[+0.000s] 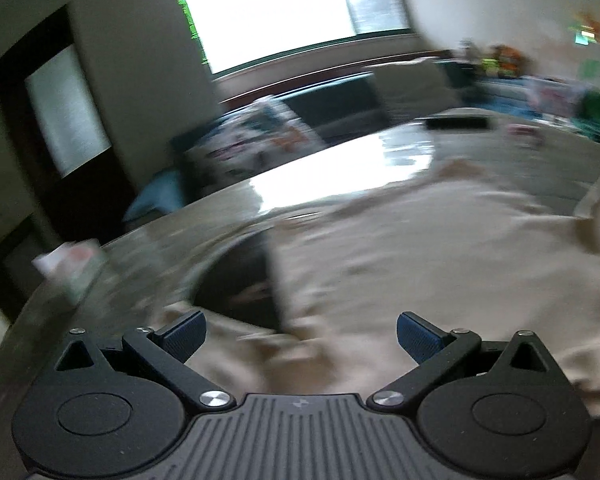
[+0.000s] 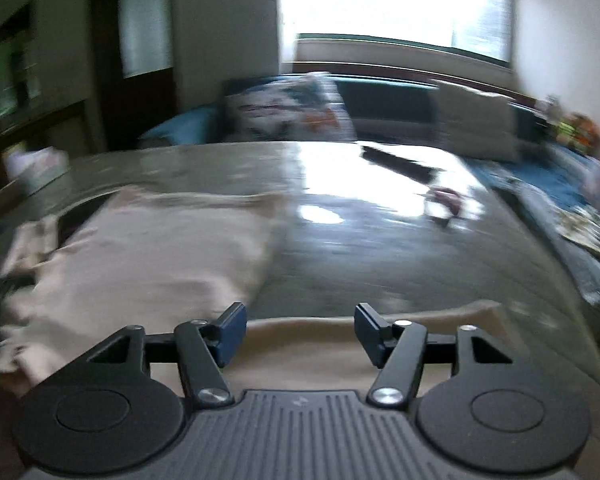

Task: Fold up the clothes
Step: 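Grasp the other sleeve with the left gripper and pull it across the body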

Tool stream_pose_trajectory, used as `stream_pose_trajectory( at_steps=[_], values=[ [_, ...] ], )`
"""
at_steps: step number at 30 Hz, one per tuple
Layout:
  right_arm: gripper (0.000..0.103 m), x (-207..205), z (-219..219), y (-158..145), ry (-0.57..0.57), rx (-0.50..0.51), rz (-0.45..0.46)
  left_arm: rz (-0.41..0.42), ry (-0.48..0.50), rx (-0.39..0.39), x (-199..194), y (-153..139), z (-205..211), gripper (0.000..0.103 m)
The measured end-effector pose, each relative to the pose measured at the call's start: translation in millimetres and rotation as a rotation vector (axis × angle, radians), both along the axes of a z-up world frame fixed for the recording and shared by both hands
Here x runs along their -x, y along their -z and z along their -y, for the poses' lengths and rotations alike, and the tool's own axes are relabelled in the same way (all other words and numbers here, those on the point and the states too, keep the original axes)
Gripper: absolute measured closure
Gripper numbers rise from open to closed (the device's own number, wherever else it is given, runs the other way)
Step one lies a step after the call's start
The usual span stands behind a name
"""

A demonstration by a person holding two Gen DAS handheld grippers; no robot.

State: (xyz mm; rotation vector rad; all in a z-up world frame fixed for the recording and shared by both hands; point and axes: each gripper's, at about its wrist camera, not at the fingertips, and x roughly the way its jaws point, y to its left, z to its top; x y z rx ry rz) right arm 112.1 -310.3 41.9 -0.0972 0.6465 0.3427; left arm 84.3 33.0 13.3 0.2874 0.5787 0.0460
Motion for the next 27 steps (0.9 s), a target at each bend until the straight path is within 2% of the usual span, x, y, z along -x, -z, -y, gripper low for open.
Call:
stream_pose_trajectory(
  at_steps=[4,9,11,18,23,24,26,27],
  values=[
    [0.039,4,-46,-1,-0.165,0.008,-0.006,-0.005,-0.145,0.006,-14,0,-46,0.000],
    [0.039,12,-102,-3,-0.364,0.004,-0.029,-0.034,-0.265,0.039,-31,8,-90,0.001],
    [0.039,20,-125,-3,-0.443,0.011,-0.033,-0.049,-0.292,0.069,-36,12,-101,0.007],
    [0.045,54,-189,4,-0.683,0.058,-0.024,-0.067,-0.298,0.130,-48,20,-121,0.022],
    [0.052,68,-208,13,-0.763,0.085,-0.046,-0.072,-0.287,0.154,-56,22,-128,0.026],
    [0.052,70,-209,14,-0.770,0.089,-0.048,-0.075,-0.287,0.156,-58,23,-129,0.028],
    [0.052,72,-211,16,-0.776,0.094,-0.052,-0.087,-0.287,0.168,-62,26,-132,0.042],
    [0.052,73,-211,16,-0.777,0.095,-0.053,-0.088,-0.286,0.182,-63,26,-134,0.044]
  ],
)
